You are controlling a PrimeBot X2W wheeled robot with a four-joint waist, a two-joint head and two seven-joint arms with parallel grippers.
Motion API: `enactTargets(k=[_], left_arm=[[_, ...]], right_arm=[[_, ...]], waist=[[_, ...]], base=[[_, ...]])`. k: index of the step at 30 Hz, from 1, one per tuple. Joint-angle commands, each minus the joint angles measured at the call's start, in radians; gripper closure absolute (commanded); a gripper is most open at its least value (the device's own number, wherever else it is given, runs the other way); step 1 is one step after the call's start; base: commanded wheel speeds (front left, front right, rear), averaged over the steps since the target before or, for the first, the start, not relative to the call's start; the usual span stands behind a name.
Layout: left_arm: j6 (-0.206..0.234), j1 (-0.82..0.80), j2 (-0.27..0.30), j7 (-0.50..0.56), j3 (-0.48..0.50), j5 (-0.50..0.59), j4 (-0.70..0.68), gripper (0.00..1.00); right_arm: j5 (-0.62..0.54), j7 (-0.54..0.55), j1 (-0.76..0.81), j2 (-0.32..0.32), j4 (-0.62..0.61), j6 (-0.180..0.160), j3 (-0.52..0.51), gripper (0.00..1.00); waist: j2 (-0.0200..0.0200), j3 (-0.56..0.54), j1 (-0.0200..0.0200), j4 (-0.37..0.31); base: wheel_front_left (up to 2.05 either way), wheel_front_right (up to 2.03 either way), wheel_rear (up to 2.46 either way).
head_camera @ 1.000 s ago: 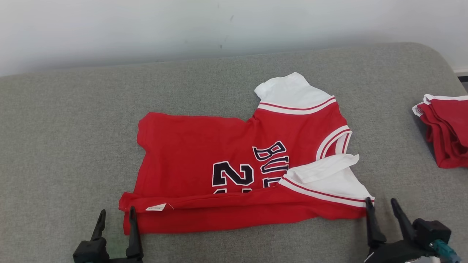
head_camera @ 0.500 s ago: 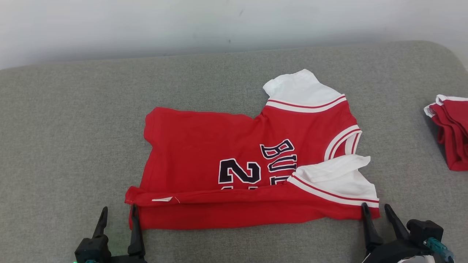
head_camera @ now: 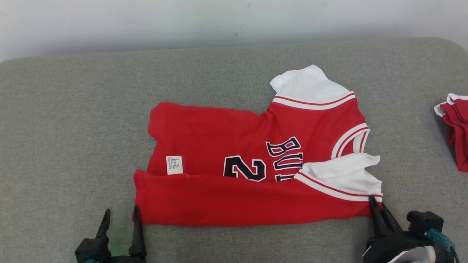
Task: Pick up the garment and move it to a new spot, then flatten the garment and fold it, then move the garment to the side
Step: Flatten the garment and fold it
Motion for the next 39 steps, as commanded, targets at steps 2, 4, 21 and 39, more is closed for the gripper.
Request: enactTargets(k=[2,4,21,39], left_arm=[[-0.020,-0.019,0.003,-0.003,-0.005,-0.021,0.015,0.00],[-0.041,-0.035,0.003,-0.003,-0.011,-0.053,0.031,0.00],[-0.077,-0.095,0.000,0.004,-0.114,-0.137,0.203,1.00],[-0.097,0.008,0.004,-0.003,-0.045,-0.099,0.117,1.00]], right_arm=[[0.006,0.012,0.002,-0.010,-0.014,-0.005,-0.008,1.00],[0.006,0.010,0.002,-0.015,-0.046,-0.005,-0.014,1.00],[-0.010,0.009,0.000,-0.011,-0.111,-0.005,-0.041,1.00],[-0.065,0.008,0.063,0.030,-0.122,-0.004,-0.131,1.00]], waist=[[0.0001,0.010,0.0001,-0.006],[0.0001,0.022,0.0001,-0.011],[0.0001,0.050,0.0001,-0.027],[0.0001,-0.099,0.0001,-0.027]], base=[[0.00,0.00,0.00],[0.00,0.00,0.00],[0.00,0.00,0.00],[0.00,0.00,0.00]])
